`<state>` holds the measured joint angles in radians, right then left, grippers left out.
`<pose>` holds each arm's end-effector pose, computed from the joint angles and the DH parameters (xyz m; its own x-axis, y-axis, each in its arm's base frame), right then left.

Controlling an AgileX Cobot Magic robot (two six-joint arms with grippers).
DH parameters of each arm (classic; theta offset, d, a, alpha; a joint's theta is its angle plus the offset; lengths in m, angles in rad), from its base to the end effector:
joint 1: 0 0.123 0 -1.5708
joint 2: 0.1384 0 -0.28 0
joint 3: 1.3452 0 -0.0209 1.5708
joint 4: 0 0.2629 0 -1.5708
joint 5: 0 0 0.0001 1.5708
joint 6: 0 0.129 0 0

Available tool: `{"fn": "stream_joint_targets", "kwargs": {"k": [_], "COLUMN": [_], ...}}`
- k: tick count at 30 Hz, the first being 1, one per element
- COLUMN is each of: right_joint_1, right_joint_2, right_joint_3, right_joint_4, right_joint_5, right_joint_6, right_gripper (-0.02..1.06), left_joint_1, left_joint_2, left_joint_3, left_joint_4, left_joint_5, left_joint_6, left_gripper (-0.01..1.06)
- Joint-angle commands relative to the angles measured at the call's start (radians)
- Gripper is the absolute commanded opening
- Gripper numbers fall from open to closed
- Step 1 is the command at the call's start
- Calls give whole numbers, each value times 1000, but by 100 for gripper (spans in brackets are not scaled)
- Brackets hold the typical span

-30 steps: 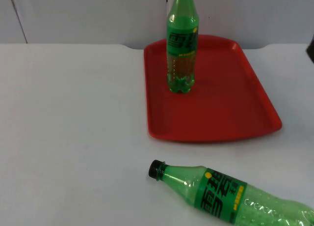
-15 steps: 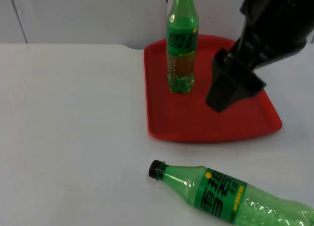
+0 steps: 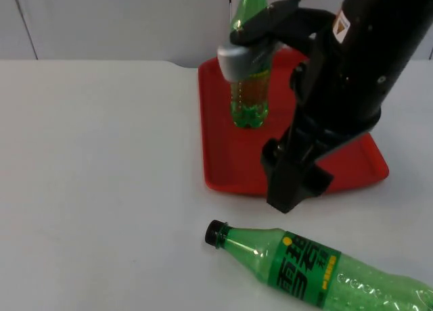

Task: Place the bottle upright on the tray.

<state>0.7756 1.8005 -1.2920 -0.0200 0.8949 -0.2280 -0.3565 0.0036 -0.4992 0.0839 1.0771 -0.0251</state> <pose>0.2739 0.2657 0.1710 -0.5050 -0.8288 -0.2411 -0.8418 0.5346 -0.0747 0.0447 -0.0065 0.2638 -0.4391 0.1792 -0.8804 0.2936 0.9547 0.0479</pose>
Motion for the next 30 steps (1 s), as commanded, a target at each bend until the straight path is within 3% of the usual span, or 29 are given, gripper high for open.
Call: {"fn": "stream_joint_targets", "kwargs": {"k": [1,11,19,30], "right_joint_1": [18,57,59,63], "right_joint_2": [17,107,126,225], "right_joint_3": [-5,4,116,116], "right_joint_4": [-3,-2,-11,-32], "right_joint_5": [-2,-24,-166,-305], "right_joint_6": [8,28,34,34], "right_gripper": [99,99,99,99], "left_joint_1": [-8,-8,-8,-8], "left_joint_2": [-4,-4,-4,-4], "left_joint_3": [5,5,5,5], "left_joint_4": [6,6,6,6], "left_joint_5": [-2,-2,-2,-2], "left_joint_6": [1,1,1,1], "left_gripper": [105,105,105,105]}}
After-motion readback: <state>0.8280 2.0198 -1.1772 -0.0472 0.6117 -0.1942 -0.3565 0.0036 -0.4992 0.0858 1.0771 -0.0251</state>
